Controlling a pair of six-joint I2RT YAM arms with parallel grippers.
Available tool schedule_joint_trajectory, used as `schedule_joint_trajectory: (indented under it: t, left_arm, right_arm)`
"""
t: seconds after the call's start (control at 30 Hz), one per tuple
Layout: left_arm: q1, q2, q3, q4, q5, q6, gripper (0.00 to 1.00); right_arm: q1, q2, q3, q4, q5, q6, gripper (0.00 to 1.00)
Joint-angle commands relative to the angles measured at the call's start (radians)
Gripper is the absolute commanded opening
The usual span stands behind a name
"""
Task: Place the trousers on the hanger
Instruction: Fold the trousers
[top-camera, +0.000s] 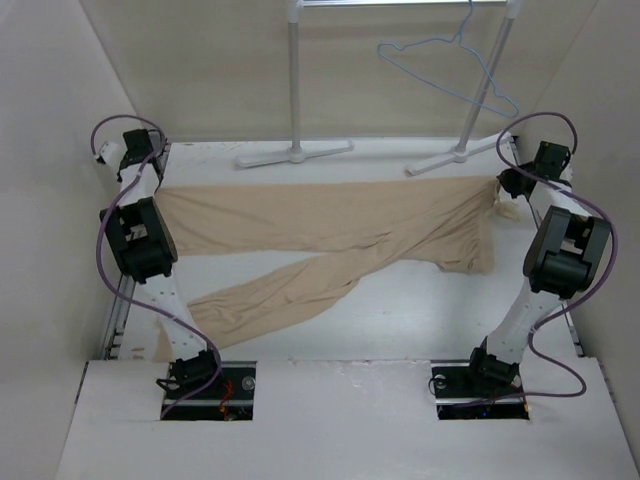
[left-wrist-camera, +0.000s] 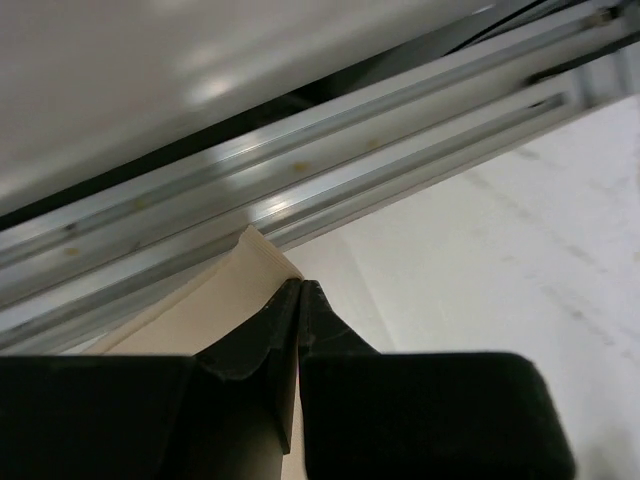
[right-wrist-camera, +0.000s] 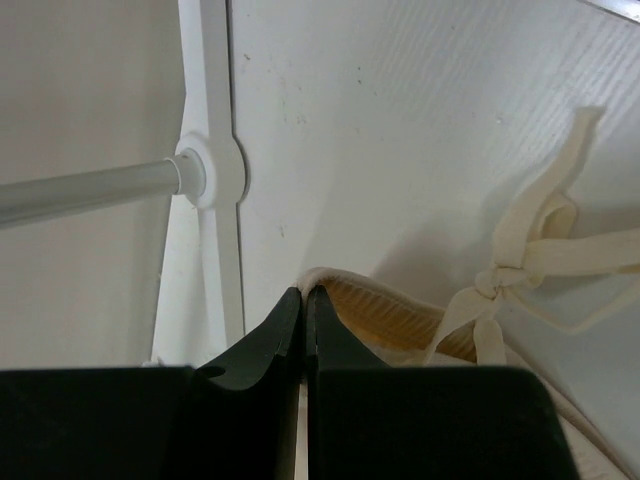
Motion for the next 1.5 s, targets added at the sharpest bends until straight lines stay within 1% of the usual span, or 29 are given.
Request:
schedule_joint_trajectory:
  t: [0.0, 0.17, 0.23, 0.27, 0.3, 0.33, 0.37, 0.43, 0.47, 0.5, 0.53, 0.57, 0.63, 0.7, 0.73, 0.77, 0.8, 0.83, 0.87, 0.9, 0.93, 1.0, 1.1, 1.17, 1.23, 1.3, 1.33, 1.37, 1.47]
  left_arm:
    - [-0.024, 0.105, 0.211, -0.046, -0.008, 0.017, 0.0]
    - [-0.064, 0.336, 0.625, -0.134, -0.019, 0.049, 0.0]
    - [-0.073, 0.406, 0.734, -0.147, -0.028, 0.055, 0.01]
    - [-0.076, 0.432, 0.763, -0.149, -0.03, 0.054, 0.03]
    - [-0.08, 0.437, 0.756, -0.134, -0.033, 0.051, 0.07]
    - [-0.087, 0.44, 0.745, -0.12, -0.034, 0.046, 0.14]
    - [-0.091, 0.436, 0.721, -0.097, -0.024, 0.045, 0.25]
    - [-0.102, 0.376, 0.622, -0.043, -0.014, 0.055, 0.5]
    - [-0.102, 0.341, 0.574, -0.022, -0.014, 0.057, 0.58]
    - [-0.102, 0.272, 0.488, 0.012, -0.005, 0.058, 0.69]
    - [-0.107, 0.206, 0.409, 0.033, -0.002, 0.06, 0.74]
    - [-0.114, 0.127, 0.311, 0.059, -0.007, 0.06, 0.77]
    - [-0.133, -0.041, 0.108, 0.118, -0.01, 0.065, 0.78]
    - [-0.171, -0.244, -0.136, 0.153, -0.02, 0.062, 0.78]
    - [-0.192, -0.344, -0.251, 0.156, -0.03, 0.054, 0.77]
    - [-0.224, -0.445, -0.361, 0.147, -0.039, 0.046, 0.74]
    - [-0.261, -0.547, -0.465, 0.121, -0.056, 0.033, 0.7]
    - [-0.295, -0.645, -0.555, 0.08, -0.076, 0.022, 0.66]
    - [-0.324, -0.741, -0.634, 0.019, -0.097, 0.008, 0.59]
    - [-0.349, -0.827, -0.699, -0.056, -0.109, -0.009, 0.54]
    - [-0.363, -0.907, -0.748, -0.145, -0.119, -0.024, 0.48]
    - [-0.351, -1.045, -0.811, -0.335, -0.111, -0.059, 0.4]
    - [-0.312, -1.184, -0.858, -0.633, -0.021, -0.138, 0.39]
    - [-0.318, -1.265, -0.891, -0.799, 0.048, -0.222, 0.4]
    - [-0.32, -1.337, -0.927, -0.918, 0.116, -0.308, 0.4]
    - [-0.305, -1.377, -0.948, -0.973, 0.177, -0.346, 0.4]
    - [-0.297, -1.379, -0.954, -0.993, 0.212, -0.354, 0.39]
    - [-0.3, -1.37, -0.956, -1.003, 0.219, -0.354, 0.39]
    - [-0.317, -1.332, -0.959, -1.011, 0.159, -0.35, 0.4]
  right_arm:
    - [0.004, 0.045, 0.085, 0.051, 0.035, 0.013, 0.02]
    - [-0.002, 0.122, 0.195, 0.055, 0.052, 0.009, 0.02]
    - [-0.003, 0.145, 0.234, 0.046, 0.078, 0.008, 0.02]
    - [-0.003, 0.158, 0.252, 0.045, 0.081, 0.008, 0.03]
    - [-0.003, 0.174, 0.274, 0.039, 0.08, 0.006, 0.04]
    - [-0.003, 0.189, 0.295, 0.031, 0.076, 0.005, 0.08]
    - [-0.003, 0.203, 0.318, 0.023, 0.073, 0.0, 0.17]
    - [0.003, 0.217, 0.355, -0.006, 0.05, -0.017, 0.41]
    - [0.004, 0.203, 0.357, -0.024, 0.049, -0.026, 0.53]
    - [0.012, 0.176, 0.34, -0.035, 0.053, -0.039, 0.63]
    - [0.02, 0.148, 0.32, -0.035, 0.06, -0.049, 0.69]
    - [0.032, 0.107, 0.287, -0.035, 0.063, -0.055, 0.73]
    - [0.059, 0.0, 0.192, -0.031, 0.075, -0.064, 0.8]
    - [0.096, -0.126, 0.055, -0.011, 0.099, -0.07, 0.78]
    - [0.121, -0.192, -0.026, 0.003, 0.125, -0.067, 0.74]
    - [0.145, -0.258, -0.109, 0.015, 0.156, -0.072, 0.61]
    - [0.17, -0.321, -0.184, 0.023, 0.184, -0.073, 0.44]
    - [0.197, -0.375, -0.256, 0.025, 0.202, -0.064, 0.23]
    - [0.23, -0.43, -0.322, 0.022, 0.217, -0.061, 0.08]
    - [0.266, -0.479, -0.377, 0.019, 0.231, -0.061, 0.02]
    - [0.315, -0.524, -0.425, 0.023, 0.239, -0.063, 0.01]
    - [0.415, -0.616, -0.499, 0.017, 0.286, -0.052, 0.01]
    - [0.549, -0.72, -0.556, -0.044, 0.297, -0.005, 0.04]
    - [0.59, -0.801, -0.606, -0.069, 0.268, 0.008, 0.06]
    - [0.615, -0.884, -0.668, -0.078, 0.239, 0.006, 0.09]
    - [0.647, -0.961, -0.728, -0.095, 0.193, 0.005, 0.11]
    - [0.661, -0.992, -0.748, -0.11, 0.178, 0.003, 0.13]
    - [0.679, -1.009, -0.761, -0.121, 0.162, 0.0, 0.14]
    - [0.733, -1.035, -0.775, -0.152, 0.153, -0.013, 0.18]
